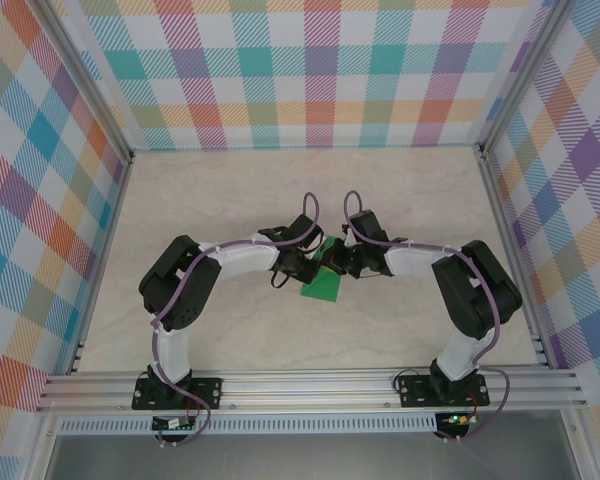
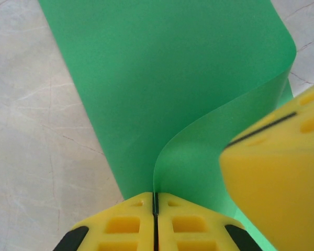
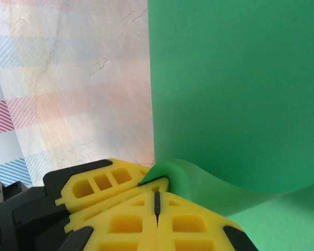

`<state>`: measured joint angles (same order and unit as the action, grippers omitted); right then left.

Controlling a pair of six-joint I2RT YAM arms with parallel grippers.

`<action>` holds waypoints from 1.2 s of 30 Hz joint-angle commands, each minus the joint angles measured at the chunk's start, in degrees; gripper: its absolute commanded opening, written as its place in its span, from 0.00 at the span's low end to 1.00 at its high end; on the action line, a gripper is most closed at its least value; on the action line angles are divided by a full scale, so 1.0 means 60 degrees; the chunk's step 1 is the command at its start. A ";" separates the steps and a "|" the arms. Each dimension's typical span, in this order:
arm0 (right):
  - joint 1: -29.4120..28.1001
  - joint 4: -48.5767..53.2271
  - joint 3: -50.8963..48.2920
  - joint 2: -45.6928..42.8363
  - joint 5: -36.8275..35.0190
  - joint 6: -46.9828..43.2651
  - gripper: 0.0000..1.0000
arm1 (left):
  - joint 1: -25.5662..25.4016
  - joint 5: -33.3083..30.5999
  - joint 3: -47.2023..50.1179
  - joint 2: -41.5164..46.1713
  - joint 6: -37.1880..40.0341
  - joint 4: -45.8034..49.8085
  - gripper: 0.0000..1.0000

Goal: Fold a paper plane with a square sheet of paper (fold left side to right side)
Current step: Fold the triangle a second time at the center of the table.

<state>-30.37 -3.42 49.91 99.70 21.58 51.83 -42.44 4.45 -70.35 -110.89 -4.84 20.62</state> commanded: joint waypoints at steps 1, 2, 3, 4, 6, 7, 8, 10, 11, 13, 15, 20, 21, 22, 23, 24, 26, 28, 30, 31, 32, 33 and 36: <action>-0.0033 0.0145 0.0343 0.0328 0.0029 -0.0137 0.00 | 0.0028 0.0255 0.0050 -0.0224 0.0129 -0.0023 0.07; -0.0024 0.0250 0.0380 0.0366 0.0001 -0.0196 0.00 | 0.0032 0.0252 0.0057 -0.0228 0.0137 -0.0021 0.07; -0.0030 0.0314 0.0397 0.0393 -0.0032 -0.0249 0.00 | 0.0027 0.0266 0.0044 -0.0224 0.0141 -0.0015 0.07; -0.0032 0.0397 0.0427 0.0419 -0.0073 -0.0312 0.00 | 0.0034 0.0256 0.0045 -0.0210 0.0140 -0.0020 0.07; -0.0021 0.0603 0.0484 0.0463 -0.0165 -0.0425 0.00 | 0.0036 0.0255 0.0042 -0.0224 0.0145 -0.0016 0.07; -0.0031 0.0707 0.0485 0.0467 -0.0195 -0.0496 0.00 | 0.0029 0.0247 0.0030 -0.0232 0.0135 -0.0010 0.07; -0.0022 0.0809 0.0500 0.0481 -0.0238 -0.0548 0.00 | 0.0028 0.0268 0.0021 -0.0224 0.0133 -0.0009 0.07; -0.0030 0.0970 0.0489 0.0495 -0.0337 -0.0649 0.00 | 0.0031 0.0269 0.0006 -0.0237 0.0149 0.0019 0.07; -0.0025 0.1062 0.0489 0.0514 -0.0396 -0.0706 0.00 | 0.0030 0.0255 -0.0008 -0.0253 0.0162 0.0021 0.07; -0.0019 0.1202 0.0474 0.0536 -0.0483 -0.0807 0.00 | 0.0036 0.0255 -0.0024 -0.0253 0.0166 0.0036 0.07; -0.0021 0.1285 0.0471 0.0581 -0.0549 -0.0874 0.00 | 0.0027 0.0255 -0.0012 -0.0261 0.0183 0.0049 0.07; -0.0022 0.1515 0.0486 0.0639 -0.0730 -0.1034 0.00 | 0.0025 0.0241 -0.0023 -0.0254 0.0177 0.0079 0.07; -0.0026 0.1578 0.0493 0.0640 -0.0780 -0.1062 0.00 | 0.0020 0.0238 -0.0022 -0.0248 0.0177 0.0090 0.07; -0.0011 0.1644 0.0485 0.0644 -0.0830 -0.1115 0.00 | 0.0013 0.0216 -0.0023 -0.0257 0.0177 0.0086 0.07; -0.0014 0.1679 0.0464 0.0643 -0.0882 -0.1149 0.00 | 0.0026 0.0227 -0.0024 -0.0253 0.0188 0.0082 0.07; -0.0018 0.1711 0.0443 0.0641 -0.0923 -0.1179 0.00 | 0.0023 0.0210 -0.0023 -0.0241 0.0199 0.0086 0.07; -0.0016 0.1727 0.0371 0.0654 -0.0973 -0.1198 0.00 | 0.0017 0.0196 -0.0023 -0.0201 0.0186 0.0108 0.07; -0.0020 0.1728 0.0271 0.0695 -0.1004 -0.1225 0.00 | 0.0019 0.0167 -0.0024 -0.0133 0.0177 0.0137 0.08; -0.0021 0.1713 0.0144 0.0754 -0.1032 -0.1241 0.00 | 0.0025 0.0165 -0.0024 0.0030 0.0166 0.0163 0.09; -0.0019 0.1706 0.0086 0.0777 -0.1048 -0.1252 0.00 | 0.0038 0.0153 -0.0037 0.0131 0.0150 0.0187 0.10; -0.0020 0.1658 0.0016 0.0807 -0.1050 -0.1243 0.00 | 0.0028 0.0163 -0.0052 0.0246 0.0140 0.0209 0.11; -0.0018 0.1652 -0.0046 0.0829 -0.1048 -0.1250 0.00 | 0.0036 0.0167 -0.0071 0.0387 0.0115 0.0247 0.12; -0.0033 0.1647 -0.0184 0.0855 -0.1088 -0.1242 0.00 | 0.0053 0.0116 -0.0248 0.0804 0.0038 0.0461 0.19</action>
<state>-30.41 3.62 51.27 102.80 17.17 45.58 -42.44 4.69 -70.35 -110.37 -4.73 21.12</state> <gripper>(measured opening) 0.045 0.174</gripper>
